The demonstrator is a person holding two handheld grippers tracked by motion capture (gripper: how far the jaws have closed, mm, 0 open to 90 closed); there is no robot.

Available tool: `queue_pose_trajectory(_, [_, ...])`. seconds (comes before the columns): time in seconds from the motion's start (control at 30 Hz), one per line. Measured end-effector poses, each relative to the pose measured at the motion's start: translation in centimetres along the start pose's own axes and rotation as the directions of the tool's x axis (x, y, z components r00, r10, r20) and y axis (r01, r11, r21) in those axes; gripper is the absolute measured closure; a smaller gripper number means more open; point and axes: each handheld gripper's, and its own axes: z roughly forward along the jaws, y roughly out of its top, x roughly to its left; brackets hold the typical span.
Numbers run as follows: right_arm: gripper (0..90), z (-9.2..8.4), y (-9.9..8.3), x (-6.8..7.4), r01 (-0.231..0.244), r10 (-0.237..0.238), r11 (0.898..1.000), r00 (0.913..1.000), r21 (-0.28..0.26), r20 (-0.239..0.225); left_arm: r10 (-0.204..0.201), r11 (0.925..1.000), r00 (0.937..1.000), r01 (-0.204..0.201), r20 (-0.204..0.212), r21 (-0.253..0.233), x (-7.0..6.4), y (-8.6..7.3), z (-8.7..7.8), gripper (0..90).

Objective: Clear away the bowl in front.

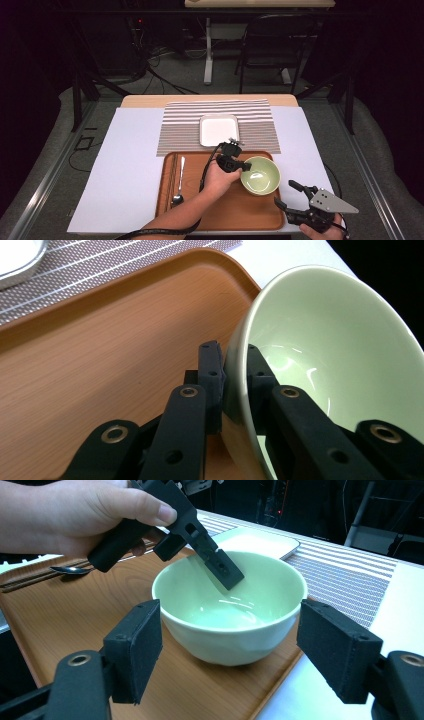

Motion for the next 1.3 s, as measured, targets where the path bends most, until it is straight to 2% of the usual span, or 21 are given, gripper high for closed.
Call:
queue_pose_trajectory(0.23, [26.1, 0.0, 0.0, 0.0, -0.002, 0.002, 1.0, 1.0, 0.0, -0.001, -0.006, 0.9999, 0.9999, 0.006, 0.012, 0.011, -0.2, 0.0, 0.6, 82.1])
queue_pose_trajectory(0.3, [26.1, 0.0, 0.0, 0.0, -0.002, 0.002, 1.0, 1.0, 0.001, -0.002, 0.003, 0.9999, 0.9999, -0.003, 0.01, 0.012, -0.3, 0.1, 0.7, 82.0])
queue_pose_trajectory(0.57, [26.1, 0.0, 0.0, 0.0, -0.002, 0.002, 1.0, 1.0, 0.0, -0.002, 0.01, 1.0, 0.9999, -0.01, 0.012, 0.0, -0.7, 0.2, 1.3, 81.3])
queue_pose_trajectory(0.7, [26.1, 0.0, 0.0, 0.0, 0.0, 0.0, 1.0, 1.0, -0.001, 0.0, 0.0, 0.9999, 0.9997, 0.0, 0.023, -0.011, -0.6, 0.1, 1.4, 80.7])
queue_pose_trajectory(0.8, [26.1, 0.0, 0.0, -0.1, -0.002, 0.002, 1.0, 1.0, 0.0, -0.001, -0.002, 0.9998, 0.9997, 0.003, 0.024, -0.02, -0.5, 0.1, 1.3, 77.1])
queue_pose_trajectory(0.9, [26.1, 0.0, 0.0, -0.1, -0.002, 0.002, 1.0, 1.0, 0.003, 0.0, -0.017, 0.9991, 0.9995, 0.019, 0.028, -0.039, -0.3, 0.2, 0.9, 68.1])
queue_pose_trajectory(1.0, [26.0, 0.0, -0.1, -0.2, -0.005, 0.005, 1.0, 1.0, 0.004, 0.002, -0.007, 0.9991, 0.9997, 0.008, 0.023, -0.042, -0.1, 0.4, 0.3, 65.3])
queue_pose_trajectory(1.17, [26.0, 0.1, -0.1, -0.2, -0.004, 0.004, 1.0, 1.0, 0.006, 0.004, -0.01, 0.996, 0.9996, 0.012, 0.026, -0.089, 0.3, 1.1, -1.6, 58.7])
queue_pose_trajectory(1.3, [25.9, -0.1, -0.1, -0.2, -0.008, 0.008, 1.0, 0.9999, 0.003, 0.007, -0.032, 0.9915, 0.9993, 0.03, -0.019, -0.127, 1.4, 1.6, -3.3, 55.4])
